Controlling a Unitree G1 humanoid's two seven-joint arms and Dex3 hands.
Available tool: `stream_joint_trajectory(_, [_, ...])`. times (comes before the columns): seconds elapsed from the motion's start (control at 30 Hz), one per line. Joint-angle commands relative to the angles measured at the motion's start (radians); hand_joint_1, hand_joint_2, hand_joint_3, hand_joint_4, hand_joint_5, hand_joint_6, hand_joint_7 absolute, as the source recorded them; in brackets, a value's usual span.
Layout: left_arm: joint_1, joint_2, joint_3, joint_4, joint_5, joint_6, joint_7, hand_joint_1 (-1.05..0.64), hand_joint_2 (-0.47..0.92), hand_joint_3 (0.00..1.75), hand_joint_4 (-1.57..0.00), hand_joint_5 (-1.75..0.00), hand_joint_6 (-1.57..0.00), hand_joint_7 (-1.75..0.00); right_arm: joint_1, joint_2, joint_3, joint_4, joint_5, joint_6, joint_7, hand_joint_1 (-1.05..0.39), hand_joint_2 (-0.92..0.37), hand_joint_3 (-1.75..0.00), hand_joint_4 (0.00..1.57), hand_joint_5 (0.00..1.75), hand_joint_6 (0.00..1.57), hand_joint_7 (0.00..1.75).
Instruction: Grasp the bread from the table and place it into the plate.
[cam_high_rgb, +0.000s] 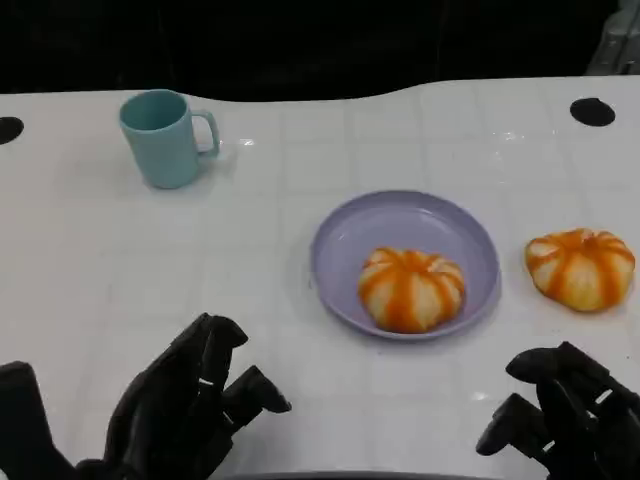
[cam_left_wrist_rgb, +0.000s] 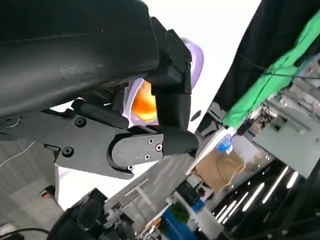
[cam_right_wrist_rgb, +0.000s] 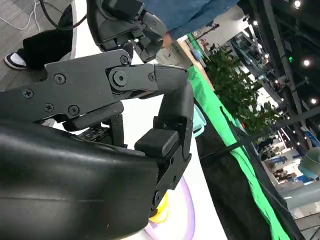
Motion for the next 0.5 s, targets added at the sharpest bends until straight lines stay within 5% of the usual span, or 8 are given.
stream_joint_trajectory(0.03, [0.016,0.004,0.003,-0.007,-0.003,-0.012,0.008,-0.54,0.92,0.52,-0.69,-1.75,-0.44,-1.75,-0.005,-0.017,-0.018,0.009,0.009,-0.003,0.007,-0.54,-0.92,-0.29,0.57,1.5,0.61,1.04])
stream_joint_trajectory(0.5, [-0.028,0.004,0.018,0.09,0.024,-0.095,0.007,-0.57,0.92,0.38,-0.75,-1.75,-0.49,-1.75,-0.034,-0.02,-0.031,0.055,-0.01,-0.025,0.034,-0.55,-0.92,-0.28,0.58,1.52,0.61,1.06])
